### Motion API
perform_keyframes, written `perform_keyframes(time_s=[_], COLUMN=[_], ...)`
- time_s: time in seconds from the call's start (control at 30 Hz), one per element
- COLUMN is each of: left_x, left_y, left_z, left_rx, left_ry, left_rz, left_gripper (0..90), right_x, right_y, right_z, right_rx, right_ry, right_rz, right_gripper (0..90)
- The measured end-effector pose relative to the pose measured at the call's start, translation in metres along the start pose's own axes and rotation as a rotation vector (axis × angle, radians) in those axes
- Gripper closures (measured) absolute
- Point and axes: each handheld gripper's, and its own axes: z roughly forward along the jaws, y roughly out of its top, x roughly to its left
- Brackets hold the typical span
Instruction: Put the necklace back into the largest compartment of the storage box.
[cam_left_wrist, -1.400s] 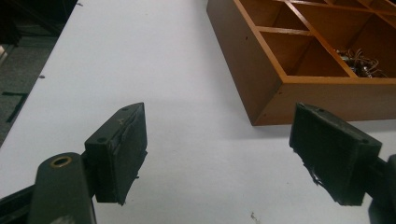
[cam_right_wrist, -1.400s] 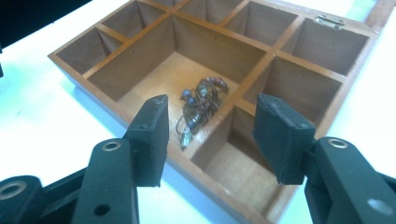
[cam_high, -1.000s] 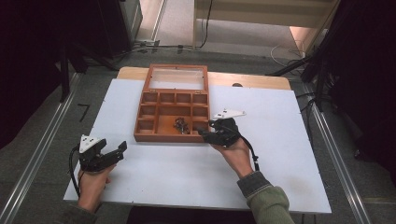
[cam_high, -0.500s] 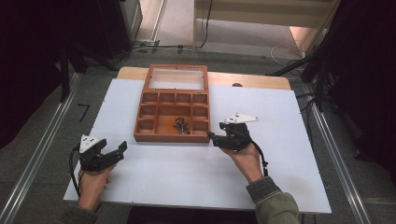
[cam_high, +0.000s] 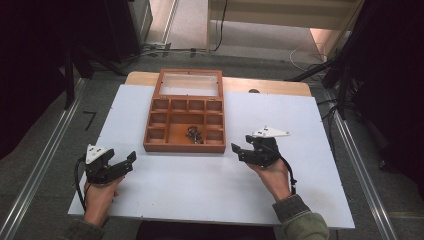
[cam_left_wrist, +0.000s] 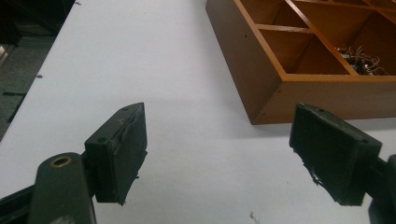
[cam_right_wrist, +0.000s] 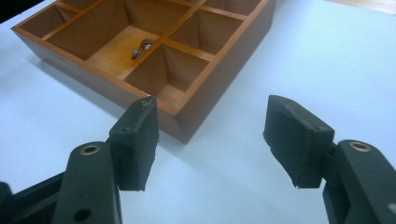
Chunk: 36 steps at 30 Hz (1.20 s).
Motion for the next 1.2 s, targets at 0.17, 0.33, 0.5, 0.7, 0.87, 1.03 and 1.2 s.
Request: perform_keyframes(time_s=[0.17, 0.33, 0.5, 0.7, 0.87, 1.03, 1.2], left_x=[0.0, -0.001, -0.001, 0.0, -0.001, -0.001, -0.001], left_y=[0.0, 0.0, 0.0, 0.0, -0.001, -0.001, -0.001], left_z=[0.0, 0.0, 0.0, 0.0, 0.0, 0.0, 0.0], left_rx=[0.003, 0.002, 0.003, 0.003, 0.003, 0.003, 0.003], left_ry=[0.002, 0.001, 0.002, 0.002, 0.001, 0.001, 0.0], left_rz=[0.002, 0.004, 0.004, 0.003, 0.003, 0.004, 0.004], left_gripper=[19.4, 19.4, 19.4, 19.4, 19.4, 19.4, 19.4], right_x=[-0.008, -0.011, -0.015, -0.022, -0.027, -0.032, -0.036], right_y=[-0.008, -0.012, -0.018, -0.025, -0.03, -0.036, -0.04], right_z=[-0.012, -0.018, -0.024, -0.03, -0.036, -0.04, -0.044], right_rx=[-0.01, -0.009, -0.011, -0.007, -0.005, 0.002, 0.005], right_ry=[-0.019, -0.038, -0.052, -0.07, -0.084, -0.096, -0.112], right_rz=[0.012, 0.007, 0.005, 0.017, 0.03, 0.034, 0.038], right_gripper=[33.4, 33.2, 33.3, 33.3, 33.2, 33.2, 33.1])
